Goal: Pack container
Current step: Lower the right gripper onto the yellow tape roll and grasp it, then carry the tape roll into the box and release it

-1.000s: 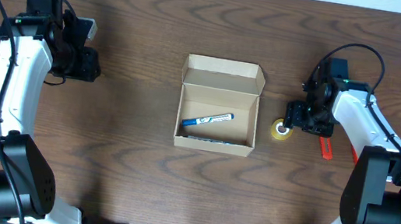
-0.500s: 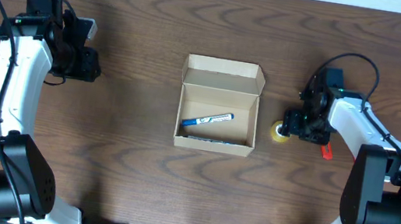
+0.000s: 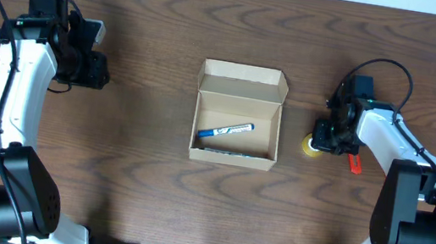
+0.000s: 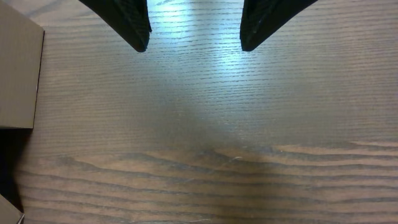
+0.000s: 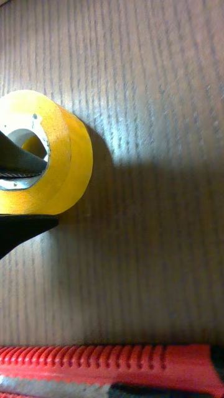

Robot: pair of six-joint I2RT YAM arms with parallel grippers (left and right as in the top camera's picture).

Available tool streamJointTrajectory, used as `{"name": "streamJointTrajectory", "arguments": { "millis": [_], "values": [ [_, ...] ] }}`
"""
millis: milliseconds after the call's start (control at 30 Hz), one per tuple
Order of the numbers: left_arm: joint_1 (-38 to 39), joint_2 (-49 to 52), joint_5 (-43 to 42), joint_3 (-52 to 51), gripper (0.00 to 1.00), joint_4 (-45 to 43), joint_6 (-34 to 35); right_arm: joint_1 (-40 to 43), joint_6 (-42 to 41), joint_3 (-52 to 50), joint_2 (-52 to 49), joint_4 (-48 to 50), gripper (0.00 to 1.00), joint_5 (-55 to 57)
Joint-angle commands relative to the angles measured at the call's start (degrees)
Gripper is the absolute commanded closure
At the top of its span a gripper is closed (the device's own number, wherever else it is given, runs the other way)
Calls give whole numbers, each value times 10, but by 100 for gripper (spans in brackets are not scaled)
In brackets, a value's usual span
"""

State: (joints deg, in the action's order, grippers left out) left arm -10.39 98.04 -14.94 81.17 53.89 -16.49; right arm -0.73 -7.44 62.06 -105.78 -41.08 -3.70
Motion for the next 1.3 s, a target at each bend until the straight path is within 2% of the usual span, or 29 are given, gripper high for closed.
{"name": "streamJointTrajectory", "arguments": {
  "millis": [0, 267, 400, 533, 667, 800, 933, 1200, 1267],
  "values": [
    [-1, -3, -6, 0, 53, 3, 0, -9, 5, -7, -7, 17, 99, -44],
    [-1, -3, -6, 0, 53, 3, 0, -20, 24, 122, 82, 16, 99, -150],
    [-1, -3, -6, 0, 53, 2, 0, -54, 35, 193, 140, 24, 99, -150],
    [-1, -3, -6, 0, 53, 2, 0, -103, 135, 229, 164, -3, 99, -239],
    [-1, -3, -6, 0, 53, 2, 0, -158, 290, 233, 161, -84, 99, -332],
    [-1, -3, -6, 0, 54, 2, 0, -211, 428, 233, 156, -182, 99, -245],
    [-1, -3, -6, 0, 54, 2, 0, -245, 451, 233, 156, -200, 99, -123],
    [-1, -3, -14, 0, 55, 3, 0, -276, 587, 233, 114, -212, 99, -126],
    [-1, -3, -15, 0, 55, 3, 0, -282, 592, 233, 89, -216, 99, -125]
  ]
}}
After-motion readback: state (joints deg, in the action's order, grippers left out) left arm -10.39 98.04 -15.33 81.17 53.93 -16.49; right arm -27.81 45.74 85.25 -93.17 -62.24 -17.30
